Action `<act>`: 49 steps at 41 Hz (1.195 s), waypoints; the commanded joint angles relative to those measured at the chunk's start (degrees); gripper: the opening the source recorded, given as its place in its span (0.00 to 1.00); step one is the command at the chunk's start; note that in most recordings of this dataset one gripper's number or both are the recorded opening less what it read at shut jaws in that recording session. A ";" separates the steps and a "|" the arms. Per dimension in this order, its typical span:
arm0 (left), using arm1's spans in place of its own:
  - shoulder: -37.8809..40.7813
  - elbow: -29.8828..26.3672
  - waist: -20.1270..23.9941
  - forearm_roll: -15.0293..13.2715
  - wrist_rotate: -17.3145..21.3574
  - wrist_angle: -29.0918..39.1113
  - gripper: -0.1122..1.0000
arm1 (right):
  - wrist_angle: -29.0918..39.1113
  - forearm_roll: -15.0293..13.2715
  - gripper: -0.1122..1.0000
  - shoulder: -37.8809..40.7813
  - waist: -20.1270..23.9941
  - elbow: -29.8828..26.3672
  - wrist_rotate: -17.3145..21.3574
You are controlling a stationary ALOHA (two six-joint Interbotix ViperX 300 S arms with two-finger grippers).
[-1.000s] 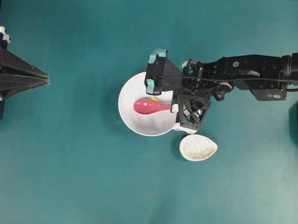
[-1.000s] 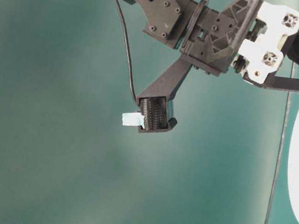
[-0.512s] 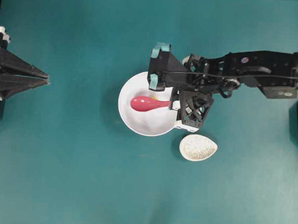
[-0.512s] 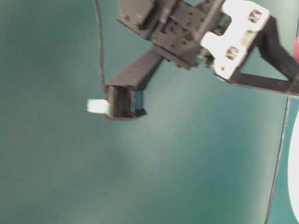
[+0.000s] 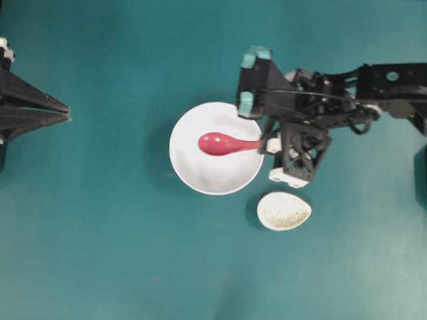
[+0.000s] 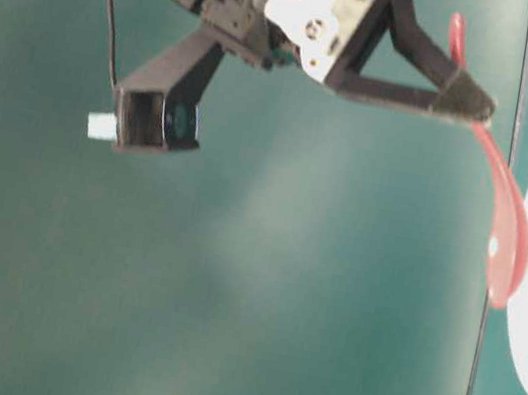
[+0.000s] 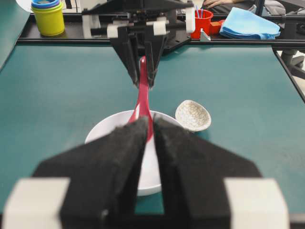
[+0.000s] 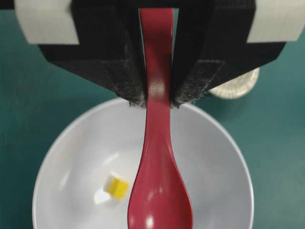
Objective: Scoop the yellow hexagonal prism block from the bowl with a spoon using the right arm.
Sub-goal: 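Lift the spoon out of the bowl and move it right, then lower the pink spoon back onto the ceramic spoon rest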
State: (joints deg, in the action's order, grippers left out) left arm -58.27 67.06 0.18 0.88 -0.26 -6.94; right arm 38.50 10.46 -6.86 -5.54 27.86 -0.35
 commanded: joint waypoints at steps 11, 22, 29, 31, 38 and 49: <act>0.62 -1.58 0.00 0.09 0.18 -0.97 0.23 | -1.49 -0.09 0.31 -9.58 2.99 7.65 4.22; 0.70 -1.58 0.00 0.09 0.18 -2.37 0.23 | -4.04 0.26 0.31 -17.58 8.09 14.41 5.10; 0.70 -1.58 0.00 0.09 0.09 -2.29 0.23 | -6.15 0.18 0.31 -20.74 10.72 19.51 9.32; 0.70 -1.58 0.00 0.09 0.09 -2.29 0.23 | -6.77 0.18 0.31 -20.83 11.34 20.57 10.11; 0.70 -1.58 0.00 0.09 0.09 -2.29 0.23 | -10.72 0.26 0.31 -20.74 13.62 24.26 10.90; 0.62 -1.67 0.00 0.09 -0.09 -2.37 0.23 | -15.29 0.26 0.31 -20.30 14.41 28.04 10.90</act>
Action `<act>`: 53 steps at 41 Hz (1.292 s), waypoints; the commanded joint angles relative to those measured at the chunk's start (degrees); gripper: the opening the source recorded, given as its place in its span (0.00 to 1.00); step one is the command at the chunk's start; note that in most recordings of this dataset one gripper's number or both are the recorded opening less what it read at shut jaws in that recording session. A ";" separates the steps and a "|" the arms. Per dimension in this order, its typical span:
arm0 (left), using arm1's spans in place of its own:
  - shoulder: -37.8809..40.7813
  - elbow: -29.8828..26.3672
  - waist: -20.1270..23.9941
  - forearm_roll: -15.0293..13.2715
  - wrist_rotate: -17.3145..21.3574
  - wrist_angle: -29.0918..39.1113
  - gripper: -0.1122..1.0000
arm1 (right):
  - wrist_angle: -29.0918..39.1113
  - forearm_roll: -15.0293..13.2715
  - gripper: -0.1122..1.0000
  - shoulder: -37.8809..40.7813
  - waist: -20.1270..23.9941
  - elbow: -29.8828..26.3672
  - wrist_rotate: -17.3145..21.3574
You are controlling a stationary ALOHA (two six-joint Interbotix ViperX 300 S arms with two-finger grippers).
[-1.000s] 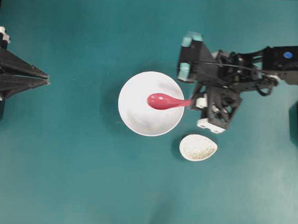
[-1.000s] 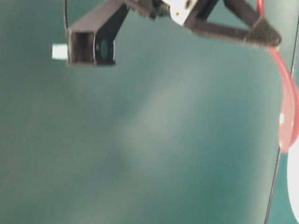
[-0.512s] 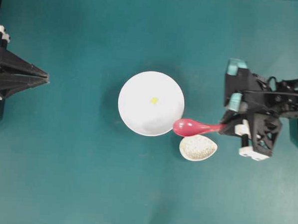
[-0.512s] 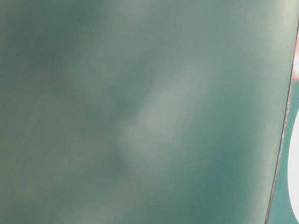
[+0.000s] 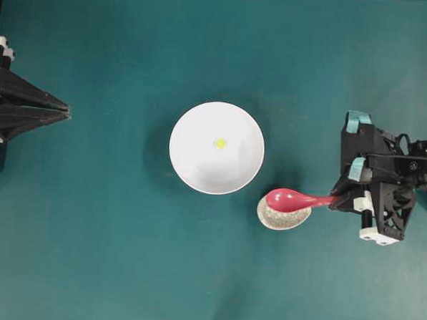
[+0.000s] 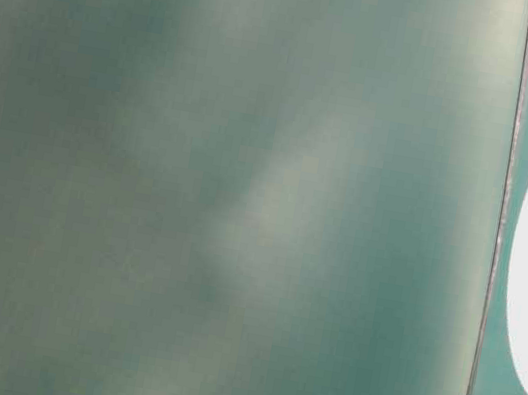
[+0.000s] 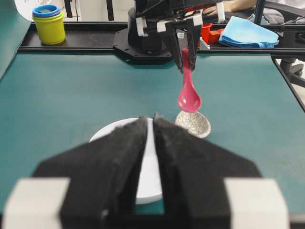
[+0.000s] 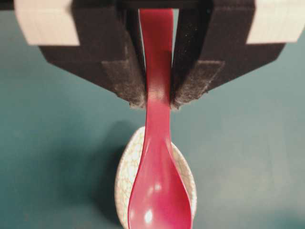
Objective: Scoop the yellow hexagonal prism block from the bowl with a spoon using the right arm.
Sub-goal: 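Lower the pink spoon back onto the ceramic spoon rest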
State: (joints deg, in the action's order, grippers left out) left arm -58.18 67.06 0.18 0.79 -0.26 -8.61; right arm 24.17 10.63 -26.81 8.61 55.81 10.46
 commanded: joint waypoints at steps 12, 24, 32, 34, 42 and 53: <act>0.26 -1.67 0.00 0.18 -0.35 -0.79 0.23 | -2.11 0.00 0.31 2.20 0.88 1.85 0.09; 0.18 -1.76 0.00 0.18 -0.35 -0.70 0.23 | -3.96 0.00 0.31 5.89 2.20 2.02 0.09; 0.26 -1.67 0.00 0.18 -0.44 -0.79 0.23 | -3.43 0.00 0.31 6.33 2.20 2.02 0.09; 0.18 -1.67 0.00 0.18 -0.44 -0.97 0.23 | -3.43 0.00 0.31 6.24 2.20 2.02 0.09; 0.35 -1.67 0.00 0.18 -0.44 -1.58 0.23 | -3.16 -0.09 0.31 6.24 2.29 2.02 0.09; 0.62 -1.67 0.00 0.26 -0.44 -2.02 0.23 | -3.16 -0.09 0.31 6.24 2.29 2.02 0.09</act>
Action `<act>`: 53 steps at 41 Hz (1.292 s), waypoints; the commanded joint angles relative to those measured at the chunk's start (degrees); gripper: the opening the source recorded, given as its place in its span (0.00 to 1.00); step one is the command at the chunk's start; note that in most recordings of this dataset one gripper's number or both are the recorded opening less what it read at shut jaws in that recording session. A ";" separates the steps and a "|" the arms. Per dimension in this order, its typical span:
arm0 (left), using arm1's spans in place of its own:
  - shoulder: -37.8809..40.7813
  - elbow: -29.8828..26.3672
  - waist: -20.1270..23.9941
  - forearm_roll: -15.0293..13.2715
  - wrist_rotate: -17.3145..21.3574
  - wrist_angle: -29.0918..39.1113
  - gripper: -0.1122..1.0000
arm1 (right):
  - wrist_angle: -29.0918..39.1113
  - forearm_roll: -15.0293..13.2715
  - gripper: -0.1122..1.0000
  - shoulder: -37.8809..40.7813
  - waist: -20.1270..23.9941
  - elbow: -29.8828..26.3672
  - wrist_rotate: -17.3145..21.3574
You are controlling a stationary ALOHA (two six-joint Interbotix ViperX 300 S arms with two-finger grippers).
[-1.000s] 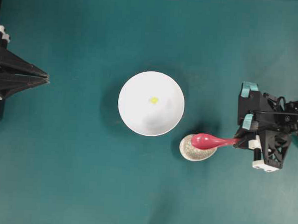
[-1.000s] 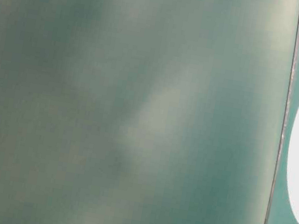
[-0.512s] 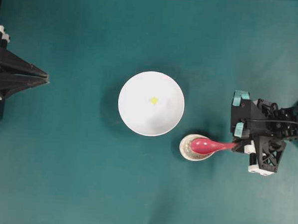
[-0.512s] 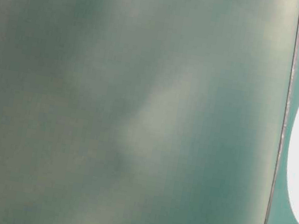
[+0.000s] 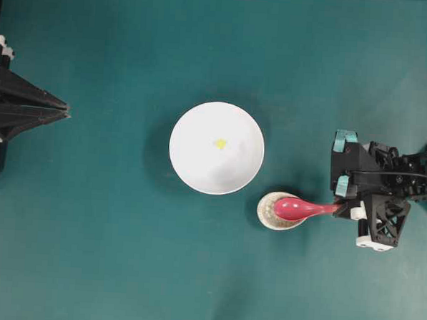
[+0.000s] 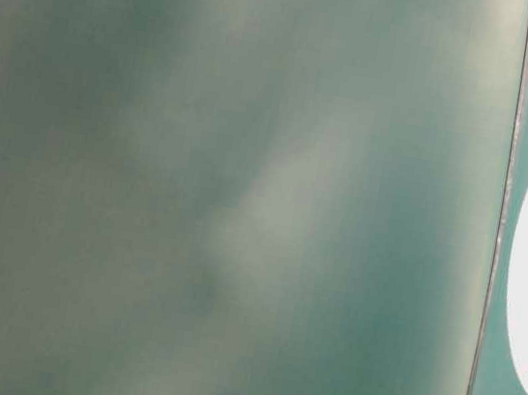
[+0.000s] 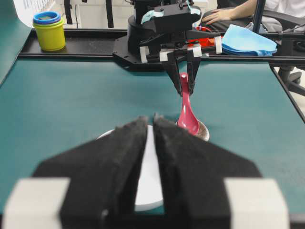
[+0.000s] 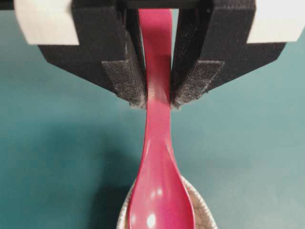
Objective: Scoop the yellow hexagonal prism block from the bowl with a spoon using the right arm.
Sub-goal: 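Lower the pink spoon back onto the ceramic spoon rest, then open the right gripper and release the spoon handle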
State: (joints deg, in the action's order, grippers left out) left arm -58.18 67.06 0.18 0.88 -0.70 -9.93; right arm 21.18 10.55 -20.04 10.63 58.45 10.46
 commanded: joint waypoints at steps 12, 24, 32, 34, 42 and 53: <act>0.62 -1.67 0.00 0.09 -0.09 -1.14 0.23 | -0.18 -0.09 0.50 -0.53 0.18 -0.62 0.09; 0.62 -1.67 0.00 0.09 -0.09 -1.14 0.23 | -0.62 -0.18 0.52 -1.14 0.18 -0.26 0.09; 0.62 -1.58 0.00 0.09 -0.09 -1.49 0.23 | -5.80 -0.35 0.51 -2.72 0.18 1.05 0.09; 0.62 -1.58 0.00 0.09 -0.09 -1.58 0.23 | -8.53 -0.35 0.51 -3.43 0.09 1.67 0.09; 0.62 -1.67 0.00 0.09 -0.18 -1.58 0.23 | -19.07 -0.35 0.51 -5.27 0.18 4.31 0.09; 0.70 -1.67 0.00 0.09 -0.26 -1.58 0.23 | -32.34 -0.35 0.51 -4.48 0.18 8.53 0.09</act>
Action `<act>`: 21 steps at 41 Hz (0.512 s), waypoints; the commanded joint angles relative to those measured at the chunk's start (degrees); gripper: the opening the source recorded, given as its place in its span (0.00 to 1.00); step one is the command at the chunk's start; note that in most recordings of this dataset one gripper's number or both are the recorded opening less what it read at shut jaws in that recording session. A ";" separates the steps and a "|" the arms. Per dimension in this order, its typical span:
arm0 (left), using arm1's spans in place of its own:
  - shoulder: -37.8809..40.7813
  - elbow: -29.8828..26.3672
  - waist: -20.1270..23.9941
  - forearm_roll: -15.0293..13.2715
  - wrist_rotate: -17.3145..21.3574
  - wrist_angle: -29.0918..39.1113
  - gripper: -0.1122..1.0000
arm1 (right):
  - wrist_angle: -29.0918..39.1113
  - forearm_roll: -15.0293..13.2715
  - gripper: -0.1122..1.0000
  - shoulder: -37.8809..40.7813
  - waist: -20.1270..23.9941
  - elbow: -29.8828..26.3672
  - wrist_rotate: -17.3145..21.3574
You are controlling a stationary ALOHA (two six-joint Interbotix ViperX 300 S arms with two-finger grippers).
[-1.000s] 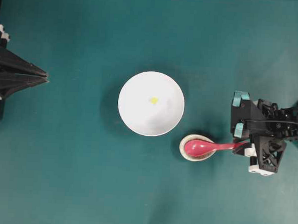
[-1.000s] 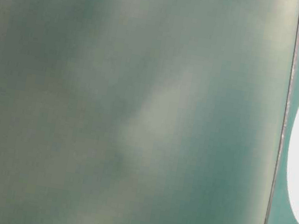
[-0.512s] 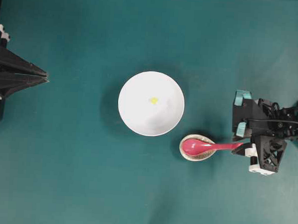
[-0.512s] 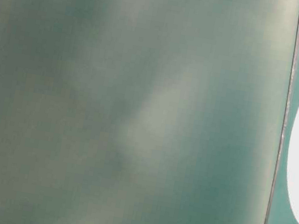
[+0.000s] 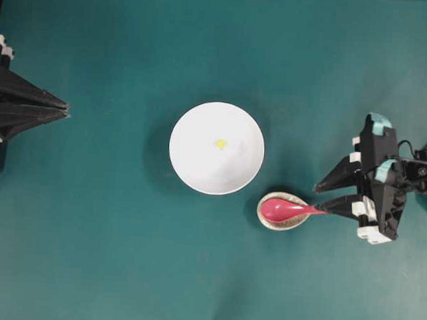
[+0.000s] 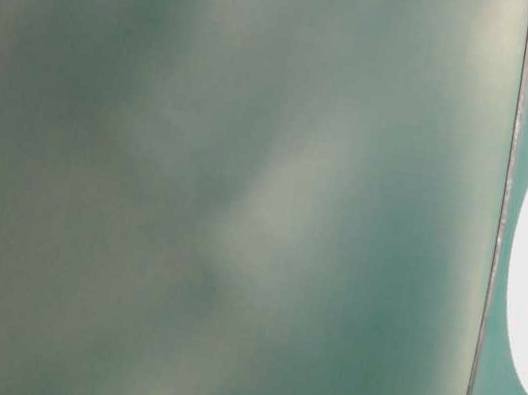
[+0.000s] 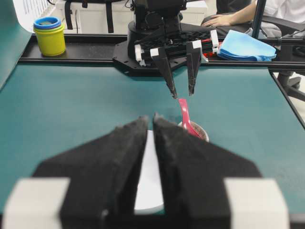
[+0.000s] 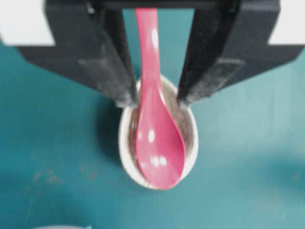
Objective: Scoop the yellow hexagonal prism block from the bowl with a spoon using the right arm.
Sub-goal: 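Open the right gripper and release the spoon handle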
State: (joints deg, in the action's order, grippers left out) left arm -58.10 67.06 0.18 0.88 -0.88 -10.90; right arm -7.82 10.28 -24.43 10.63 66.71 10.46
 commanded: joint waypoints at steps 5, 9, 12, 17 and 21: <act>0.53 -1.67 0.09 0.09 -0.09 -0.62 0.23 | -8.44 -0.09 0.52 0.70 0.18 2.11 0.00; 0.62 -1.58 0.00 0.09 -0.09 -0.62 0.23 | -12.57 -0.09 0.52 1.32 0.79 3.43 -0.09; 0.53 -1.58 0.00 0.09 -0.09 -0.62 0.23 | -16.00 -0.09 0.52 1.76 1.49 4.48 -0.26; 0.53 -1.67 0.00 0.09 -0.18 -0.62 0.23 | -22.94 -0.09 0.52 3.16 2.99 6.68 -0.26; 0.53 -1.67 0.00 0.09 -0.18 -0.53 0.23 | -29.71 0.26 0.52 5.10 4.31 8.61 -0.26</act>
State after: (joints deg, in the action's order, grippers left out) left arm -58.10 67.06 0.18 0.88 -0.97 -10.90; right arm -32.17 10.37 -20.21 13.89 74.62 10.28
